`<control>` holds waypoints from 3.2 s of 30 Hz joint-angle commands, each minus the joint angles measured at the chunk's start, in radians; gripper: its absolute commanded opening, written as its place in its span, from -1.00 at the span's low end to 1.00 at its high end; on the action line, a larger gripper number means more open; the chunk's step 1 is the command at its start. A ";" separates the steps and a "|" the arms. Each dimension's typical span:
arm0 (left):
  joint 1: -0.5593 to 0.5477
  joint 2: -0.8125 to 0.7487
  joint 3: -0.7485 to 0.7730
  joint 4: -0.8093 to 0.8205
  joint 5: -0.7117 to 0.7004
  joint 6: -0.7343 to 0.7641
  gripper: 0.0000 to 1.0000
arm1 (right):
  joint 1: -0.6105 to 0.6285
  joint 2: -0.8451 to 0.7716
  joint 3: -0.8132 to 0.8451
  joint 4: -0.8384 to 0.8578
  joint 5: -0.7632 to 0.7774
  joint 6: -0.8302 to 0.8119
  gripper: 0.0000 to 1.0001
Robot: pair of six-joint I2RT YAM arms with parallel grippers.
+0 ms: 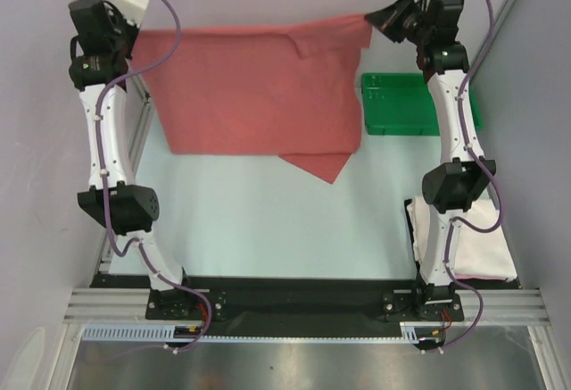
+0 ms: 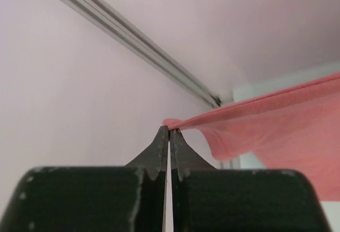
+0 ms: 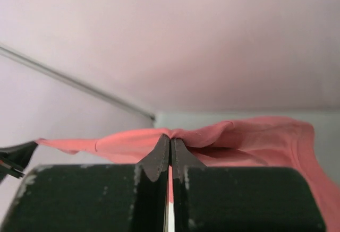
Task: Fold and stack the t-shirts
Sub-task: Flatten the tshirt out, then fold the tshirt
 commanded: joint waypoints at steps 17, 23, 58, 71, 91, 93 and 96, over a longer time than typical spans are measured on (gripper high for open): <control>0.064 -0.285 -0.331 0.117 0.093 0.141 -1.00 | -0.057 -0.439 -0.498 0.071 0.069 -0.170 -1.00; 0.080 -0.521 -0.767 -0.168 0.192 0.406 -0.99 | -0.056 -0.715 -1.064 -0.064 0.054 -0.232 -1.00; 0.108 -0.404 -1.335 -0.042 0.080 0.466 -0.99 | 0.088 -0.294 -1.220 0.065 0.029 -0.312 -1.00; 0.087 -0.318 -1.277 0.026 0.049 0.426 -0.99 | 0.084 -0.095 -0.994 -0.006 0.063 -0.395 -1.00; -0.035 -0.704 -1.638 0.033 0.100 0.502 0.24 | 0.078 -0.431 -1.353 -0.157 0.304 -0.309 0.30; -0.035 -0.715 -1.685 0.072 0.071 0.539 0.28 | 0.073 -0.426 -1.371 -0.132 0.260 -0.301 0.30; -0.035 -0.701 -1.741 0.138 0.071 0.544 0.32 | 0.064 -0.403 -1.385 -0.084 0.206 -0.278 0.28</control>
